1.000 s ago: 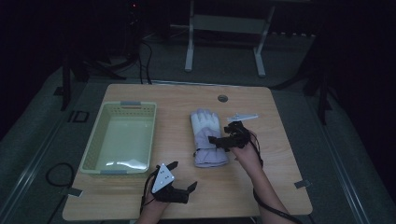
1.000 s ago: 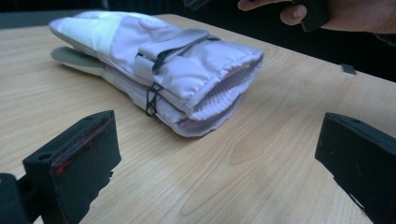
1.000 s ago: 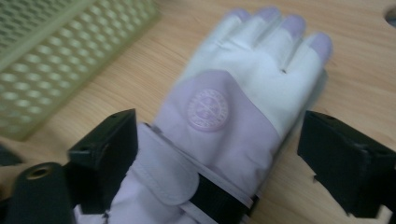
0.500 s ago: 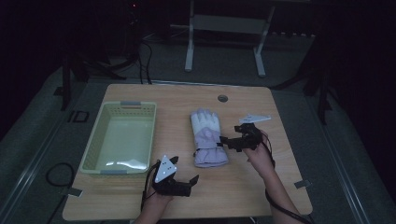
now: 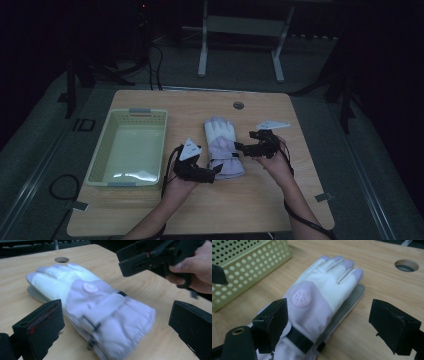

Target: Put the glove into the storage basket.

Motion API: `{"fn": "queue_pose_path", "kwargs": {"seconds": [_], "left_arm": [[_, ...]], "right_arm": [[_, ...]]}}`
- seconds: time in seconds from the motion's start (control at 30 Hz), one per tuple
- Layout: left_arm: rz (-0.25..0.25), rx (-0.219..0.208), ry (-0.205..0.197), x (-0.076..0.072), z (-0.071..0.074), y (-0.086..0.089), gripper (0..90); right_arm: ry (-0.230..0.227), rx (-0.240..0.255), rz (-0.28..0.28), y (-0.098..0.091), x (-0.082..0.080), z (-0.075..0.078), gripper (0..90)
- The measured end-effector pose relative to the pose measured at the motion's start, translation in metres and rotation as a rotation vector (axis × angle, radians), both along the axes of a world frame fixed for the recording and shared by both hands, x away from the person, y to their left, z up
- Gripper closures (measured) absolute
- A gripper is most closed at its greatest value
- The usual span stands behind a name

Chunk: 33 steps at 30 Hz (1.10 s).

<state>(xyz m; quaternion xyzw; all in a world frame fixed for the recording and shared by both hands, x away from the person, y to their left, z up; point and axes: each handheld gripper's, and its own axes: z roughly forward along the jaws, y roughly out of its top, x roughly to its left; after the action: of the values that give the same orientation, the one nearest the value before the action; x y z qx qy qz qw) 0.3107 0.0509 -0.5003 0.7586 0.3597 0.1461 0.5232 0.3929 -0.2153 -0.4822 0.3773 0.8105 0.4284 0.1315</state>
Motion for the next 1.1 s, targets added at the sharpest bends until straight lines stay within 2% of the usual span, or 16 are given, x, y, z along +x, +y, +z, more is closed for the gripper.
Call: {"fn": "queue_pose_path", "kwargs": {"seconds": [0.07,0.2,0.23,0.3,0.33,0.37,0.4,0.53,0.6,0.7,0.73,0.83,0.93,0.97,1.03,1.1], "left_arm": [[0.021,0.041,-0.009,0.011,0.002,-0.004,0.1],[0.051,0.084,0.002,0.028,0.002,-0.008,0.1],[0.083,0.131,0.013,0.033,-0.001,-0.011,0.1],[0.087,0.143,0.016,0.036,-0.004,-0.012,0.1],[0.118,0.163,0.028,0.041,-0.010,-0.014,7.9],[0.118,0.163,0.028,0.041,-0.010,-0.014,7.9],[0.119,0.152,0.088,0.048,-0.018,-0.015,7.9],[0.137,0.192,0.142,0.060,-0.029,-0.022,13.6],[0.151,0.194,0.165,0.064,-0.031,-0.023,14.2],[0.147,0.186,0.193,0.067,-0.034,-0.023,14.2],[0.145,0.176,0.226,0.070,-0.038,-0.023,14.2],[0.141,0.161,0.293,0.076,-0.048,-0.023,14.1],[0.147,0.158,0.306,0.077,-0.052,-0.023,14.6],[0.142,0.139,0.337,0.081,-0.058,-0.021,14.6],[0.131,0.128,0.359,0.084,-0.060,-0.021,14.9],[0.098,0.113,0.382,0.086,-0.060,-0.019,20.7]], "right_arm": [[-0.004,-0.009,-0.003,0.002,0.004,-0.002,20.4],[-0.023,-0.018,0.009,0.005,0.009,-0.006,27.5],[-0.020,-0.014,0.016,0.006,0.011,-0.009,27.6],[-0.011,-0.021,0.011,0.006,0.012,-0.011,27.6],[0.007,-0.025,0.011,0.008,0.015,-0.016,27.5],[0.007,-0.025,0.011,0.008,0.015,-0.016,27.5],[0.025,-0.029,0.008,0.008,0.018,-0.022,27.4],[0.037,-0.030,0.012,0.010,0.021,-0.031,27.7],[0.052,-0.021,0.009,0.009,0.023,-0.036,32.3],[0.071,-0.007,0.010,0.008,0.025,-0.041,32.3],[0.092,-0.047,0.010,0.011,0.026,-0.049,30.3],[0.131,-0.051,0.008,0.012,0.028,-0.059,30.4],[0.166,-0.046,0.014,0.012,0.030,-0.065,30.4],[0.166,-0.046,0.014,0.012,0.030,-0.065,30.5],[0.204,-0.034,0.034,0.012,0.032,-0.069,38.0],[0.246,-0.014,0.048,0.012,0.034,-0.070,46.9]]}}
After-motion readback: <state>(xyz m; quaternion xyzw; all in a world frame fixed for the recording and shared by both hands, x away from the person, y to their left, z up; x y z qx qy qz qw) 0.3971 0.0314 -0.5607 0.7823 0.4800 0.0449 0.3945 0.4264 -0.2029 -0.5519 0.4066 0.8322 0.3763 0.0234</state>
